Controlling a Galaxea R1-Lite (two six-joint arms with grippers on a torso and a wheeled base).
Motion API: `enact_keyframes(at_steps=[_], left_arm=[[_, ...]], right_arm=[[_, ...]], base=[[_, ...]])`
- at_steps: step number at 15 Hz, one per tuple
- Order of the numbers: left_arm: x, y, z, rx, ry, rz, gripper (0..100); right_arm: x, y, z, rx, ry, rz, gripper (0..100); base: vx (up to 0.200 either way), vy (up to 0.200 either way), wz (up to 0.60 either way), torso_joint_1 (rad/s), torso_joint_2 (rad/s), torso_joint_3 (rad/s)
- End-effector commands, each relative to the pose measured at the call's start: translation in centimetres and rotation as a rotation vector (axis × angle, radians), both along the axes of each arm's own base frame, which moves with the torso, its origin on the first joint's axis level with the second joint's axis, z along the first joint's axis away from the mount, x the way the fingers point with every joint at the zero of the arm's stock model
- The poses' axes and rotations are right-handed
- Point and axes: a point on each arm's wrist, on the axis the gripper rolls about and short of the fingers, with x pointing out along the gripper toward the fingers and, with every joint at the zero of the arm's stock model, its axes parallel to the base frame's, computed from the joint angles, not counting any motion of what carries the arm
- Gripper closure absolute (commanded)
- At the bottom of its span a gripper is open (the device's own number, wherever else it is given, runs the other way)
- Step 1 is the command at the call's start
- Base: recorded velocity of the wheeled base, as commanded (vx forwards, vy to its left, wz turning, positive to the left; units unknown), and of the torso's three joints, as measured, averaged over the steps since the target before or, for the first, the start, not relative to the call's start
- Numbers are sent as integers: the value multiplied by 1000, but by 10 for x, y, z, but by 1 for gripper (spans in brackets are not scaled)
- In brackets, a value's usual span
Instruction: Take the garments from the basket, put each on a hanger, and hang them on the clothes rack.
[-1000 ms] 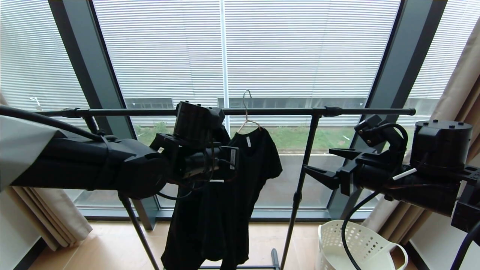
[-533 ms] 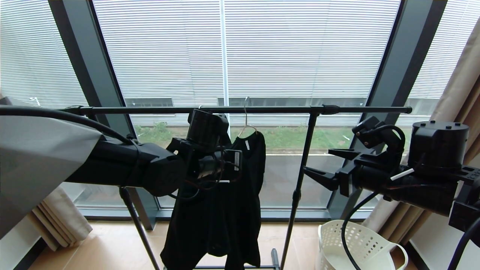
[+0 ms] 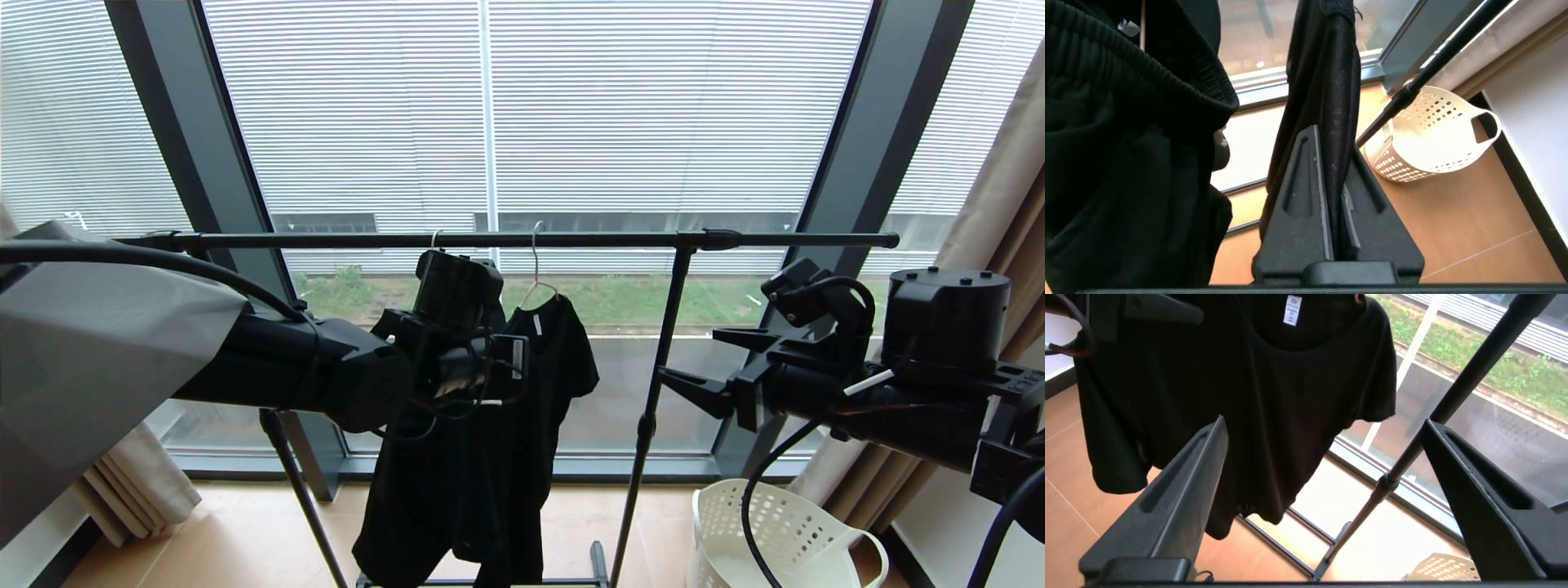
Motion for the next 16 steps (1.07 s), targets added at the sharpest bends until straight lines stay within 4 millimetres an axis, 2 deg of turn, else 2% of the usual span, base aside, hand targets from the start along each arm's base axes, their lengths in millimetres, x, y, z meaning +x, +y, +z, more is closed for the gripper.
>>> enact_keyframes(at_steps=[1, 3, 4, 9, 12, 15, 16], left_arm=[[0, 0, 1, -1, -1, 0, 100], [0, 0, 1, -1, -1, 0, 100], [-1, 1, 1, -1, -1, 0, 0], [-3, 1, 3, 0, -1, -2, 0], [-13, 8, 18, -16, -24, -3, 0], [-47, 32, 43, -26, -51, -6, 0], [-66, 46, 55, -29, -73, -8, 0]], right_arm=[[0, 0, -1, -1, 2, 1, 0], [1, 0, -1, -1, 3, 1, 0], [1, 1, -1, -1, 3, 1, 0], [1, 1, -1, -2, 5, 1, 0], [3, 1, -4, -5, 13, 1, 0], [2, 1, -6, -9, 18, 2, 0], [1, 1, -6, -15, 16, 4, 0]], base=[[0, 0, 0, 0, 0, 0], [0, 0, 0, 0, 0, 0], [0, 0, 0, 0, 0, 0], [0, 0, 0, 0, 0, 0], [0, 0, 0, 0, 0, 0], [0, 0, 0, 0, 0, 0], [0, 0, 0, 0, 0, 0]])
